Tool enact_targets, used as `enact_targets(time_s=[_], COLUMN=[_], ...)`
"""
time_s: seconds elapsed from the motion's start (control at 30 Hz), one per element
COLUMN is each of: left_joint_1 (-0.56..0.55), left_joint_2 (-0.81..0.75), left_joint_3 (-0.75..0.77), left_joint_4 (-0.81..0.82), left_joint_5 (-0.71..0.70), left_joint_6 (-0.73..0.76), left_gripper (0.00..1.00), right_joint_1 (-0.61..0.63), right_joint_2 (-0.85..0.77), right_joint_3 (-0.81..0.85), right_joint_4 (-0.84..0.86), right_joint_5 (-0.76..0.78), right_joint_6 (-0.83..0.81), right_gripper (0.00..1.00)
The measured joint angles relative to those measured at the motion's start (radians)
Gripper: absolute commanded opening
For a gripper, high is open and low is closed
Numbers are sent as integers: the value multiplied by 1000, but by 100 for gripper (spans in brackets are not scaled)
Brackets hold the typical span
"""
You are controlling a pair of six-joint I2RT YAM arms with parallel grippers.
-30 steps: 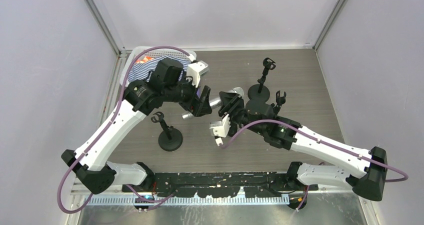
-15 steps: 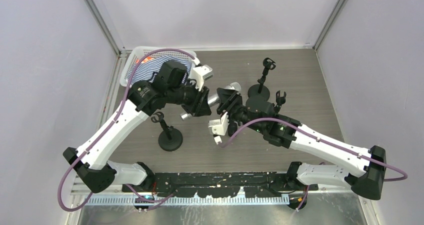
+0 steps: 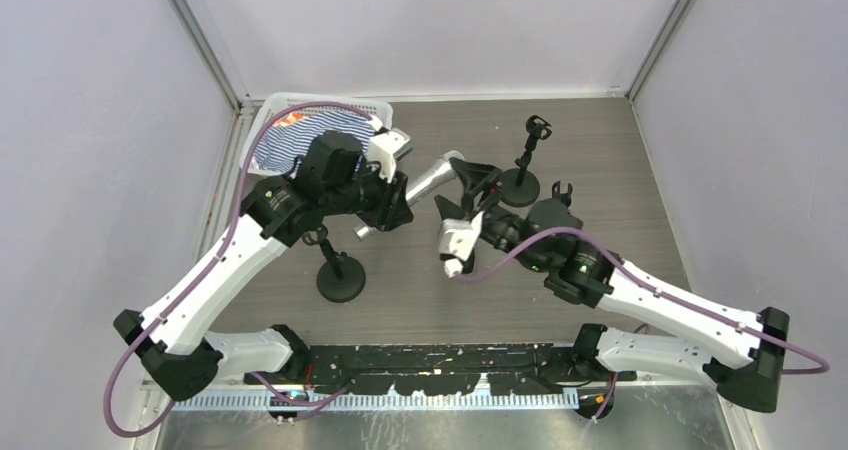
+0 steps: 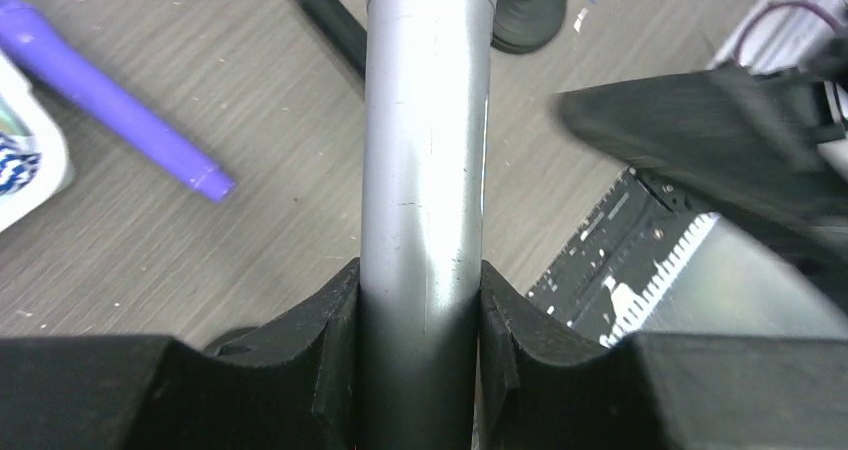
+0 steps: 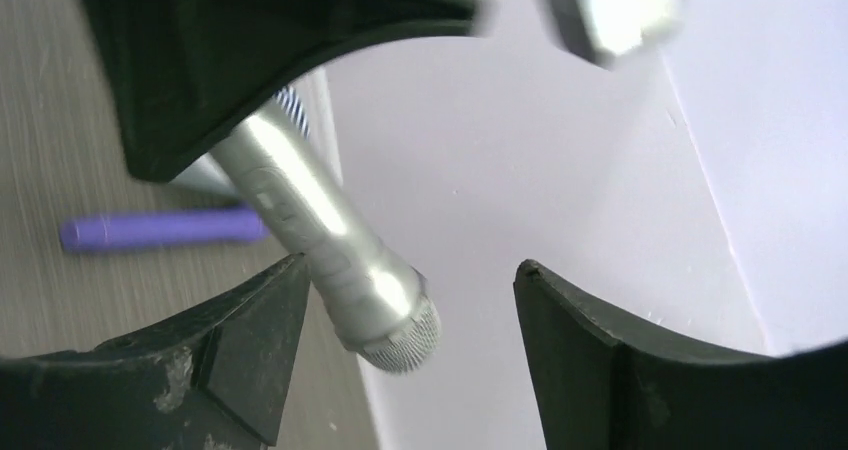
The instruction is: Attach the microphones to the stand
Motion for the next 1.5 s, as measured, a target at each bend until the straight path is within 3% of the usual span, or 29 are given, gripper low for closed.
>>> enact_targets(time_s=[0.1,0.23,0.47,0.6,0.77,1.07,1.5], left_joint_1=[1,1,1,1,1,1,2], left_joint_2=[-53,-161,-297,-321,-338,-348,-371], left_joint_3=[-58,-163,-300,-335,-358,-365,-392], left_joint_4=[63,187,389,456,494,505,526], left_joint_5=[-61,-127,-188,-196,-196,-182,-150], left_joint_6=[-32,-79,-150,-179,-194,-200,-211], left_gripper=[0,0,0,0,0,0,0], right_joint_1=[1,2,1,2,2,-2,-26], right_joint_2=[-64,-124,-93,-14,111,238,299], right_joint_3=[-17,-18,-18,-13,29,89,131], right_joint_4=[104,228,299,309,346,418,415], right_joint_5=[34,189,420,431,366,249,217], right_joint_6=[220,601,1263,1594,1872,2105,2169], right_gripper=[79,77,75,75,74,68,52])
